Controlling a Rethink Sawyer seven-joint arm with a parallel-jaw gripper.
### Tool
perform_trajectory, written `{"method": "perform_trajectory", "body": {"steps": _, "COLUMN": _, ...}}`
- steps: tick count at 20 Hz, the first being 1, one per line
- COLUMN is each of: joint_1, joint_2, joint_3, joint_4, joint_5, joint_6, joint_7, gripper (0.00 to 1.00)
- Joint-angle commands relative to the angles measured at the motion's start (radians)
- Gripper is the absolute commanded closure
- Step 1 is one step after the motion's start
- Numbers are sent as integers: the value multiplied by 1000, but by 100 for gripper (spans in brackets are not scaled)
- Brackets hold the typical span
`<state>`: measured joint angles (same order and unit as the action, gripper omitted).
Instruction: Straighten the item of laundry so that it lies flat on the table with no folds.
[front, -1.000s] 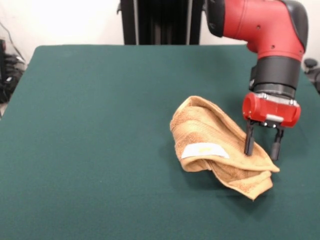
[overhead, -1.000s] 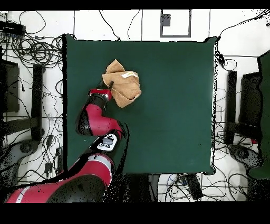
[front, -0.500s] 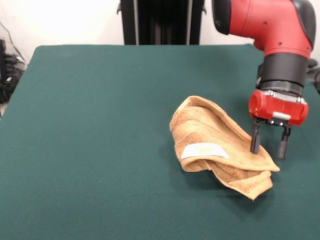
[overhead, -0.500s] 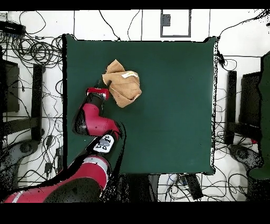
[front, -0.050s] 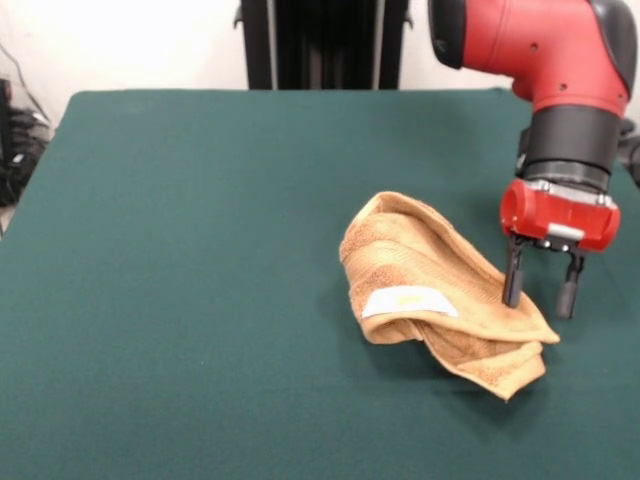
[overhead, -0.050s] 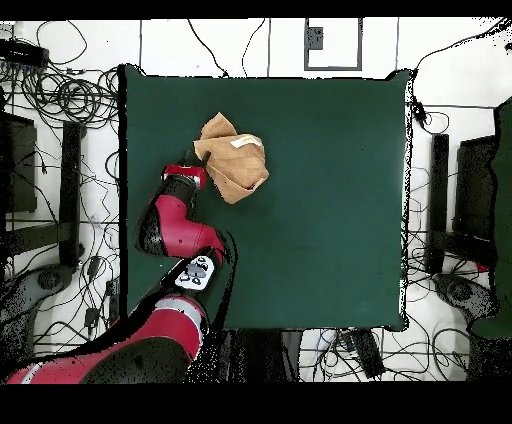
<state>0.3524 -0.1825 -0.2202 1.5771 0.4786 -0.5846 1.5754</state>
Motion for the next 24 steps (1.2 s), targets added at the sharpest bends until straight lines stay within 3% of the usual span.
{"method": "perform_trajectory", "body": {"steps": 1, "joint_1": 3, "joint_2": 87, "joint_3": 72, "joint_4": -21, "joint_5": 66, "joint_6": 32, "joint_7": 191, "gripper": 0}}
{"method": "perform_trajectory", "body": {"steps": 24, "joint_1": -21, "joint_2": 125, "joint_3": 117, "joint_4": -66, "joint_5": 15, "joint_6": -23, "joint_7": 241, "gripper": 0}}
